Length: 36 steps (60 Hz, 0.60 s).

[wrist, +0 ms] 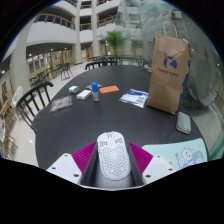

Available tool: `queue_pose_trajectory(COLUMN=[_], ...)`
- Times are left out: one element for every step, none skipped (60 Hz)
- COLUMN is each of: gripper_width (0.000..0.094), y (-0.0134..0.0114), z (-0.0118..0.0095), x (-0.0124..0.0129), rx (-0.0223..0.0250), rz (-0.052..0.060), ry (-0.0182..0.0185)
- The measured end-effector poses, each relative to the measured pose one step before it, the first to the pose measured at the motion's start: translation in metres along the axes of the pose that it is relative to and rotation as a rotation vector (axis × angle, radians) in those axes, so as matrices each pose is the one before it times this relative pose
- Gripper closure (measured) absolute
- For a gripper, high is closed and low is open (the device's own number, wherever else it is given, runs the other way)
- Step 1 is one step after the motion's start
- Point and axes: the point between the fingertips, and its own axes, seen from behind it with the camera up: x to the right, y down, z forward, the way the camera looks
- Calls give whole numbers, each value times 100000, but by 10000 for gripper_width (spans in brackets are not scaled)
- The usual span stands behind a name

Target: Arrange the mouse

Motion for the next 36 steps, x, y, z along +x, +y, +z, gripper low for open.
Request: queue_pose_trajectory(gripper_width=[317,326,332,338,351,365,380,394,412,423,437,447,466,475,490,499,509,514,516,516,529,533,533,533,533,533,534,534,533,533,533,534,534,533,533,536], y=[-125,-71,-23,-21,11,-114,-325,-38,-60,-39,-41,-56,-27,-46,3,-18,-46,-20,-15,8,-40,-100,-253,-385,-452,-695,-873,-768,-786,-823,-845,-920,-1163,-1111,-929,-834], z=[130,103,54,15,8,62,566,68,58,51,45,25,-15,37,29,22,-15,-39,-56,-60,-112,-184,-235,-350,-600,-541,-927,-685,-746,-795,-830,-865,-1223,-908,-919,-908], x=[75,54,19,6,-31,-65,-24,-14,17,41,53,37,-94,16,2,-27,-27,-48,-113,-151,-166,-143,-100,-58,-89,39,-21,28,45,77,140,200,284,531,657,739], rx=[-15,-180,-244,-186,-106,244,218,308,426,334,292,291,179,284,45,108,251,235,203,212,414,589,988,1405,1799,2013,1839,1832,1487,1427,1541,1830,2247,1679,1814,1602], rz=[469,271,179,188,267,384,424,197,-246,-572,-845,-950,-815,-220,247,463,359,230,316,477,554,606,664,562,449,375,344,-25,-259,-150,9,169,11,-49,-679,-1191], ry=[400,314,233,231,164,232,81,114,232,357,308,164,205,-52,-145,-217,-226,-339,-549,-673,-777,-709,-500,-284,-103,-47,-198,-408,-536,-519,-402,-100,505,792,1029,1271])
